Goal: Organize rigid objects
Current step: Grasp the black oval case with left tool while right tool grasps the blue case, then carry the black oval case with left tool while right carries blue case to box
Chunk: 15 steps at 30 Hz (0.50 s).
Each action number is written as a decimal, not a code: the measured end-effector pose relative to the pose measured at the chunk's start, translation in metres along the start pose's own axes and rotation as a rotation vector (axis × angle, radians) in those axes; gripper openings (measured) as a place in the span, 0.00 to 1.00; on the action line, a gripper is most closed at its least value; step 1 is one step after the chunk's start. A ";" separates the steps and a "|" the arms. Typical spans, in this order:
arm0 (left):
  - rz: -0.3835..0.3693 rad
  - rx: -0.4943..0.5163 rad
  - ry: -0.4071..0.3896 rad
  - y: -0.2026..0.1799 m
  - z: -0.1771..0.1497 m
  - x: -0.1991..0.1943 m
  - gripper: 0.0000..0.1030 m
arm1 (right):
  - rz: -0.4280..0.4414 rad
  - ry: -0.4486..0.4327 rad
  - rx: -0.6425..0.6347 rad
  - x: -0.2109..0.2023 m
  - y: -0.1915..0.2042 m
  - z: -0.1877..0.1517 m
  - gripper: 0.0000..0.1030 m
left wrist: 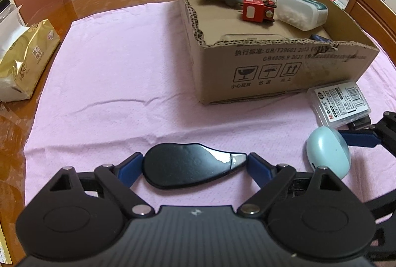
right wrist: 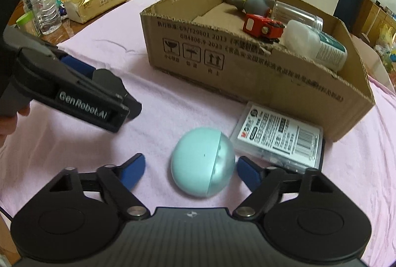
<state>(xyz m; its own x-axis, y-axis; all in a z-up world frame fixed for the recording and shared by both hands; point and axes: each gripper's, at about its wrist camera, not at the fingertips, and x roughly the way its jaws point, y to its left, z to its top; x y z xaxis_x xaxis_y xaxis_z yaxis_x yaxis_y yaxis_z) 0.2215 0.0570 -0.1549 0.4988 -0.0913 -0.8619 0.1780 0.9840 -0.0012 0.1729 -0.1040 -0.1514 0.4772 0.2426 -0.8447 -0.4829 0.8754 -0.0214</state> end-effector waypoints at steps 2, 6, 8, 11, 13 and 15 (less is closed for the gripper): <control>0.000 0.000 -0.002 0.000 0.000 0.000 0.87 | -0.005 -0.004 0.002 0.000 0.000 0.001 0.73; 0.001 -0.001 -0.003 0.000 0.000 0.000 0.87 | -0.018 -0.015 0.016 -0.002 -0.002 0.002 0.59; 0.001 -0.001 -0.002 0.000 0.000 0.000 0.87 | -0.021 -0.018 0.024 -0.002 -0.004 0.002 0.56; 0.004 -0.002 -0.002 0.001 0.000 0.000 0.87 | -0.019 -0.015 0.024 -0.002 -0.004 0.002 0.56; 0.007 -0.004 -0.001 0.001 0.000 -0.001 0.87 | -0.020 -0.010 0.026 -0.002 -0.004 0.003 0.57; 0.007 -0.005 0.001 0.001 0.000 -0.001 0.87 | -0.022 -0.007 0.028 -0.001 -0.004 0.003 0.58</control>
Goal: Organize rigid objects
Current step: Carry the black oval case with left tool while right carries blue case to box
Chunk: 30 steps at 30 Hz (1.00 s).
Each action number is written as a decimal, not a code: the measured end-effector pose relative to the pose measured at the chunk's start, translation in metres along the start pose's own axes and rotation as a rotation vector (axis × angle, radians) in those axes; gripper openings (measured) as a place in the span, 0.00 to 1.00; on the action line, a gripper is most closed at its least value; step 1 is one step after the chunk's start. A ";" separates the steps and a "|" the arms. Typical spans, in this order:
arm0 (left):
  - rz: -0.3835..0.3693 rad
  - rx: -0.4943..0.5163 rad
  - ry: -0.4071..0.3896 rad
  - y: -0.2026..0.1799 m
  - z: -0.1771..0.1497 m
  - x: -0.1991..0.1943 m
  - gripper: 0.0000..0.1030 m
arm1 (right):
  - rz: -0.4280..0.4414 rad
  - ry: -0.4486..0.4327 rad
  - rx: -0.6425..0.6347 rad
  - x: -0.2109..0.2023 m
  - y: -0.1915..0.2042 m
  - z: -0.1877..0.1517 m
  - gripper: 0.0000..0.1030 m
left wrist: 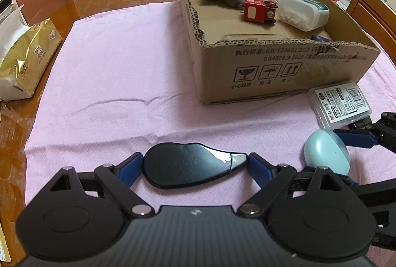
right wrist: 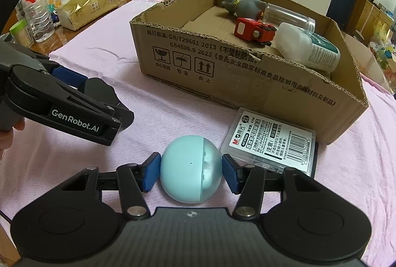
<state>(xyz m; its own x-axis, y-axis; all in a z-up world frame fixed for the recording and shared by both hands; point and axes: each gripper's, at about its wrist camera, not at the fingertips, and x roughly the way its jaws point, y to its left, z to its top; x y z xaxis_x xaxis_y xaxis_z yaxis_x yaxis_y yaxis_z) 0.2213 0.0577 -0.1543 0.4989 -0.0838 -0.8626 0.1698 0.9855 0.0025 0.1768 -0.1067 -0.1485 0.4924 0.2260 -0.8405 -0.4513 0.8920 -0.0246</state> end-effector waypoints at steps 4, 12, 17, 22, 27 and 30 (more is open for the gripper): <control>-0.002 0.001 0.010 -0.001 0.000 0.000 0.87 | 0.003 0.010 -0.004 0.000 0.000 0.001 0.56; -0.023 0.048 0.044 -0.005 -0.001 -0.004 0.86 | 0.019 0.033 -0.012 -0.005 -0.004 -0.003 0.56; -0.027 0.083 0.048 -0.009 0.001 -0.013 0.86 | 0.027 0.047 -0.022 -0.010 -0.009 -0.005 0.56; -0.031 0.106 0.050 -0.013 0.003 -0.022 0.86 | 0.026 0.044 -0.027 -0.020 -0.016 -0.006 0.56; -0.039 0.132 0.047 -0.018 0.005 -0.036 0.86 | 0.031 0.041 -0.051 -0.030 -0.021 -0.004 0.56; -0.046 0.161 0.039 -0.023 0.008 -0.048 0.86 | 0.037 0.038 -0.070 -0.038 -0.024 -0.001 0.56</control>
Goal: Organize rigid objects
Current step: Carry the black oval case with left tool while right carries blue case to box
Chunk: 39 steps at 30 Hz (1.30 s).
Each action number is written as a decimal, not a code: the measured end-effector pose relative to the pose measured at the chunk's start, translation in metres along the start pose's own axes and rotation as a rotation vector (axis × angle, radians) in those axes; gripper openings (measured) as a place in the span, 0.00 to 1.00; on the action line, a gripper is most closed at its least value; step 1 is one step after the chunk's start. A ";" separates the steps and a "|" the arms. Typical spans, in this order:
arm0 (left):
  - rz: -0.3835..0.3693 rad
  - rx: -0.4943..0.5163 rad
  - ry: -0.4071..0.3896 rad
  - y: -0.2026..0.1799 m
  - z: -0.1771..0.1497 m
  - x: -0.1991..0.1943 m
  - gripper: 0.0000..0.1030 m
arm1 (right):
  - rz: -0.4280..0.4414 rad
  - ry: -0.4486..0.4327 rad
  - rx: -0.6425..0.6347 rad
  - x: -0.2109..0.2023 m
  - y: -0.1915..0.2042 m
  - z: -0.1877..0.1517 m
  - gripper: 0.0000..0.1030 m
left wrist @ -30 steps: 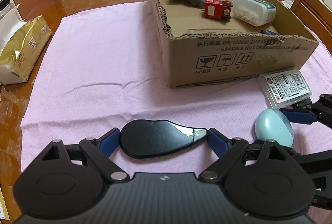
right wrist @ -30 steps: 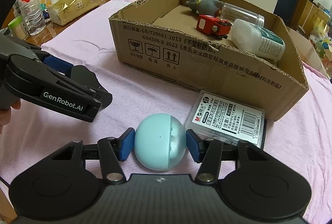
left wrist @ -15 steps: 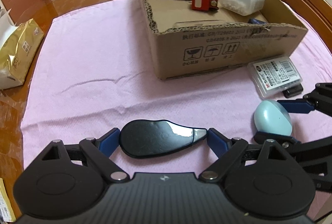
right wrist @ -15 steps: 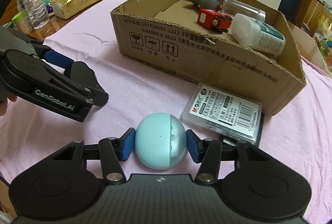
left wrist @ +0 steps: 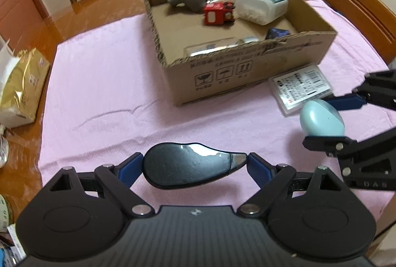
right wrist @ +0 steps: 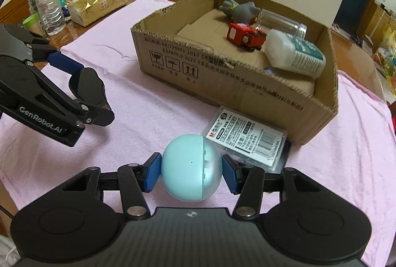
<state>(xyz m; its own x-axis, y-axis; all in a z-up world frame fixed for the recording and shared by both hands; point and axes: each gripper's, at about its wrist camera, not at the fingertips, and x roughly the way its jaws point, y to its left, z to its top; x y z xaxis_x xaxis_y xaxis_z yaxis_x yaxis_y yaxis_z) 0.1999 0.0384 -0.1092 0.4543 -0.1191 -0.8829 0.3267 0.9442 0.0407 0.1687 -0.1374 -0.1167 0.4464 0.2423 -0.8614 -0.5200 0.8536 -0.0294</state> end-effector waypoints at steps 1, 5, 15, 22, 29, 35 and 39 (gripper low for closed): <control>-0.004 0.007 -0.004 -0.001 0.001 -0.004 0.86 | 0.006 -0.001 -0.004 -0.003 -0.002 0.001 0.56; -0.024 0.037 -0.023 -0.005 0.010 -0.023 0.86 | 0.030 -0.012 -0.026 -0.018 -0.007 0.006 0.56; -0.045 0.086 -0.126 -0.013 0.051 -0.054 0.86 | 0.054 -0.038 -0.087 -0.047 -0.021 0.020 0.56; -0.031 0.103 -0.195 -0.015 0.091 -0.046 0.86 | 0.024 -0.073 -0.091 -0.060 -0.035 0.032 0.56; 0.009 0.085 -0.180 -0.012 0.125 0.007 0.86 | -0.018 -0.101 -0.069 -0.066 -0.049 0.043 0.56; 0.004 0.063 -0.170 -0.012 0.134 0.027 0.87 | -0.048 -0.106 -0.052 -0.070 -0.058 0.049 0.56; 0.023 0.048 -0.187 -0.008 0.130 0.021 0.91 | -0.060 -0.103 -0.045 -0.070 -0.061 0.051 0.56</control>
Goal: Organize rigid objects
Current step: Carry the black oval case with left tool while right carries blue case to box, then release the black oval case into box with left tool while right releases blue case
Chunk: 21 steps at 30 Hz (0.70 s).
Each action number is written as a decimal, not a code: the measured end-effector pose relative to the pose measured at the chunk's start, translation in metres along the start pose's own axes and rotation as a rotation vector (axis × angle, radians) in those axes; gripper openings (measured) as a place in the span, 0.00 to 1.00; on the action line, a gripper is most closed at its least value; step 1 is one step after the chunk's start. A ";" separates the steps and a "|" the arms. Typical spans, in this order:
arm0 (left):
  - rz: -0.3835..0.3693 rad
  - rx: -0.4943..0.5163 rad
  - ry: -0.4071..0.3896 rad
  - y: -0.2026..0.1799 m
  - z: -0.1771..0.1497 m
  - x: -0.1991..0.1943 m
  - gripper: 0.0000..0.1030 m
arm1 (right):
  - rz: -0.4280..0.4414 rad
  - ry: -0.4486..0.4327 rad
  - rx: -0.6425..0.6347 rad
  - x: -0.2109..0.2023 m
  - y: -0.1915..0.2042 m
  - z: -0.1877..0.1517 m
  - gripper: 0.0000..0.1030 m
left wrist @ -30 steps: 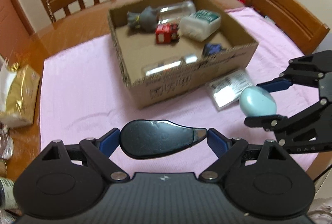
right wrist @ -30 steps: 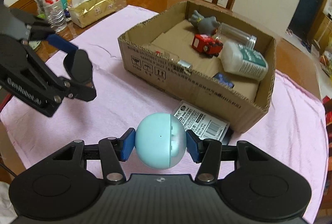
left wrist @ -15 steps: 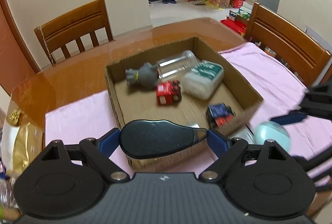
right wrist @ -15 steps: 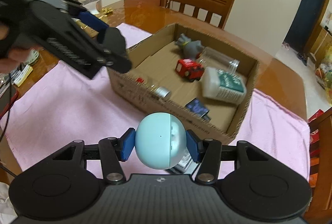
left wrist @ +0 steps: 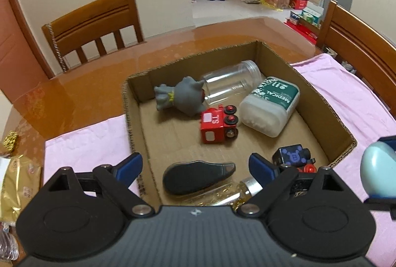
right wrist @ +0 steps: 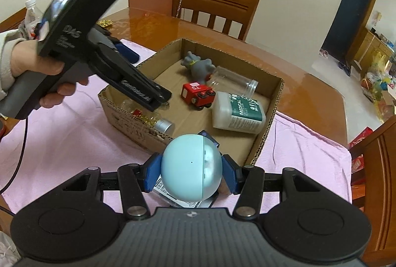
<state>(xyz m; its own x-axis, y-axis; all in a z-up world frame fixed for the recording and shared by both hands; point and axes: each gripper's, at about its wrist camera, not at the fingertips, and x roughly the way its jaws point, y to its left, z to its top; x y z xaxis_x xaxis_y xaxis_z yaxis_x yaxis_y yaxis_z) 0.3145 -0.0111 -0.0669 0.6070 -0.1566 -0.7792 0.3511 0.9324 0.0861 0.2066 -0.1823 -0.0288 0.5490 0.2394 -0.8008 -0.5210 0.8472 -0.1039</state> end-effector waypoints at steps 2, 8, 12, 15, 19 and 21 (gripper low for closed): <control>0.002 -0.022 -0.005 0.005 -0.004 -0.009 0.91 | 0.000 0.002 0.000 0.002 -0.001 0.002 0.56; 0.046 -0.102 -0.021 0.023 -0.027 -0.043 0.97 | 0.013 -0.005 -0.016 0.013 -0.002 0.020 0.56; 0.079 -0.195 -0.032 0.038 -0.048 -0.062 0.98 | 0.031 -0.016 -0.035 0.023 0.001 0.039 0.56; 0.104 -0.247 -0.042 0.047 -0.060 -0.073 0.98 | 0.055 -0.022 -0.054 0.035 0.006 0.056 0.56; 0.167 -0.274 -0.030 0.059 -0.074 -0.085 0.98 | 0.079 -0.025 -0.075 0.056 0.014 0.080 0.56; 0.203 -0.283 -0.024 0.066 -0.080 -0.089 0.98 | 0.087 -0.028 -0.088 0.068 0.019 0.092 0.56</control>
<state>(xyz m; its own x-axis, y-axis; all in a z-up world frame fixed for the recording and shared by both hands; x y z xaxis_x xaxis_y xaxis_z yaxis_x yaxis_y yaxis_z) 0.2265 0.0902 -0.0415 0.6621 0.0366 -0.7485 0.0124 0.9981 0.0597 0.2936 -0.1061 -0.0308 0.5162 0.3244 -0.7927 -0.6222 0.7781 -0.0868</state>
